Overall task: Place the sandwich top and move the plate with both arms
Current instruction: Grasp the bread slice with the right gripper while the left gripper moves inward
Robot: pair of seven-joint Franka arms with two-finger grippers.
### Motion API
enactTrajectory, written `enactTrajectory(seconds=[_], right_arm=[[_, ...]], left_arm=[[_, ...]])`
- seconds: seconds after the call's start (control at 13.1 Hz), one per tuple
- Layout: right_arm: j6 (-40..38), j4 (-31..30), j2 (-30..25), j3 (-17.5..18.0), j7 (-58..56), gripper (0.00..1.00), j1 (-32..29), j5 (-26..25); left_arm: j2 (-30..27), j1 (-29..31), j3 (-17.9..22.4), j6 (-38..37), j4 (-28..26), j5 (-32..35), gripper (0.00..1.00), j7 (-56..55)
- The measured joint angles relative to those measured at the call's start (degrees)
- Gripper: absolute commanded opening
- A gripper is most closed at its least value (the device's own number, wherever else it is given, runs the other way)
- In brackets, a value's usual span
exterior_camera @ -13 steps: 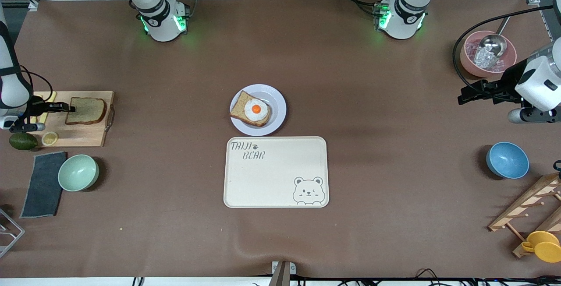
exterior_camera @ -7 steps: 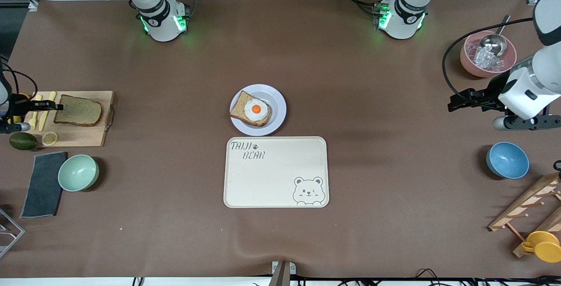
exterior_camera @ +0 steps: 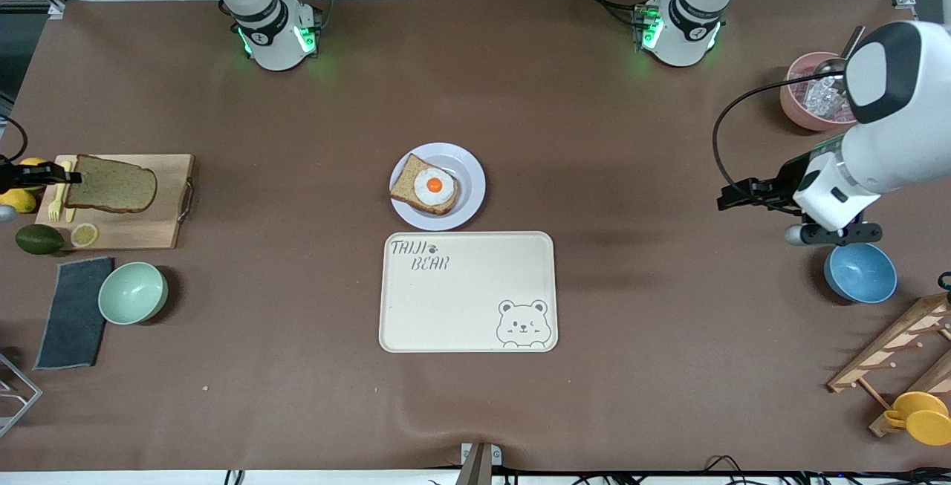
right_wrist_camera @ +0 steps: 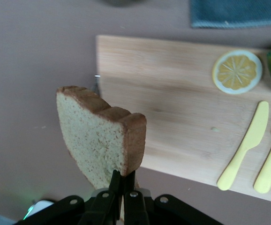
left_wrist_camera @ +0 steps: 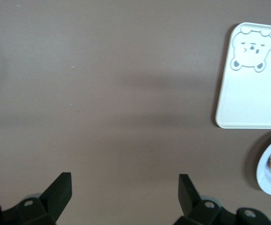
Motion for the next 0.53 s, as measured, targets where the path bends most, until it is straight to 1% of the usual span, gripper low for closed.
enactTrajectory(seconds=[0.08, 0.23, 0.38, 0.53], right_arm=[[-2.5, 1.7, -0.3, 1.3, 0.0, 0.0, 0.1, 1.0], [-5.0, 3.5, -1.3, 3.2, 0.0, 0.0, 0.2, 4.6], [-5.8, 3.7, -2.3, 5.3, 0.0, 0.0, 0.3, 7.4], [-5.9, 3.7, -2.7, 8.8, 0.9, 0.0, 0.9, 8.5]], left_arm=[[0.9, 0.0, -0.2, 0.3, -0.1, -0.7, 1.0, 0.0], [2.9, -0.1, -0.4, 0.9, -0.1, -1.1, 1.0, 0.0], [4.8, -0.2, -0.4, 1.2, -0.2, -1.1, 1.0, 0.0], [6.2, -0.2, -0.4, 1.4, -0.2, -1.1, 1.0, 0.0]])
